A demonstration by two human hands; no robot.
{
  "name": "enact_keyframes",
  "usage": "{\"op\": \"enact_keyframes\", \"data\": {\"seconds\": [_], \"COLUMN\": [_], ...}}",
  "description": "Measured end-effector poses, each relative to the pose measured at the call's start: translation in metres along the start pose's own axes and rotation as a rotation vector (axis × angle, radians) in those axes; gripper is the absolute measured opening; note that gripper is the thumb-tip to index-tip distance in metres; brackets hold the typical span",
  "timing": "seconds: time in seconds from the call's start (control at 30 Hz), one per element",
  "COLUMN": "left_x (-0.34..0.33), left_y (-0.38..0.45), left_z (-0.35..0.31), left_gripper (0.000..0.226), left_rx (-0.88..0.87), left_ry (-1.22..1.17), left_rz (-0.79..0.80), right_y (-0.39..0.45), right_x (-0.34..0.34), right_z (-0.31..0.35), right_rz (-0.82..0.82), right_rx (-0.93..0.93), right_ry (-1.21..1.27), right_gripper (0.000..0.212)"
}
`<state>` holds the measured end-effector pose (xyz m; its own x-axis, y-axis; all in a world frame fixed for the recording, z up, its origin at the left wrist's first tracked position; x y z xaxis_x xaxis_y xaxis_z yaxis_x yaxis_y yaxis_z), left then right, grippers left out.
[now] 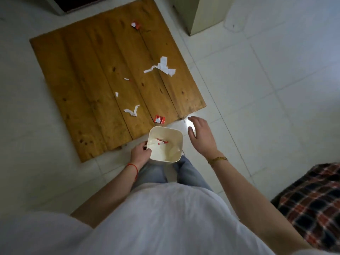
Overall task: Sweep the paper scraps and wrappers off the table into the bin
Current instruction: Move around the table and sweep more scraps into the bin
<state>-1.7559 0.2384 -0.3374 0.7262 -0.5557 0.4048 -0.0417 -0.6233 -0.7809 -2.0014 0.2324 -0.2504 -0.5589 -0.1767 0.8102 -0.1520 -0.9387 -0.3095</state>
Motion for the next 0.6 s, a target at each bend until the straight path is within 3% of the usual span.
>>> {"op": "enact_keyframes", "data": {"seconds": [0.33, 0.6], "left_x": [-0.06, -0.087], "left_y": [0.016, 0.063], "left_z": [0.062, 0.098], "left_gripper": [0.043, 0.045], "left_rx": [0.262, 0.313], "left_ry": [-0.301, -0.409], "left_rz": [-0.156, -0.209], "right_y": [0.081, 0.123], "right_x": [-0.071, -0.143], "right_z": [-0.006, -0.001], "right_rz": [0.234, 0.348], "right_rx": [0.24, 0.4], "right_ry": [-0.041, -0.075], "right_gripper": [0.043, 0.045]}}
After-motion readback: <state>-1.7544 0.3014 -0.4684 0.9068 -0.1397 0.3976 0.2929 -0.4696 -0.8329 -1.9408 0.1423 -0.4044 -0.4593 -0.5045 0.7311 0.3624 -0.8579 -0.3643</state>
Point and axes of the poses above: each hand's wrist, its own y-axis towards the middle knuckle, its own x-axis out of the back of the hand, z = x × y, the point moved 10 cm from there along y, towards the middle knuckle, and after that the axes turned 3 degrees about z, right-handed, at the moved point
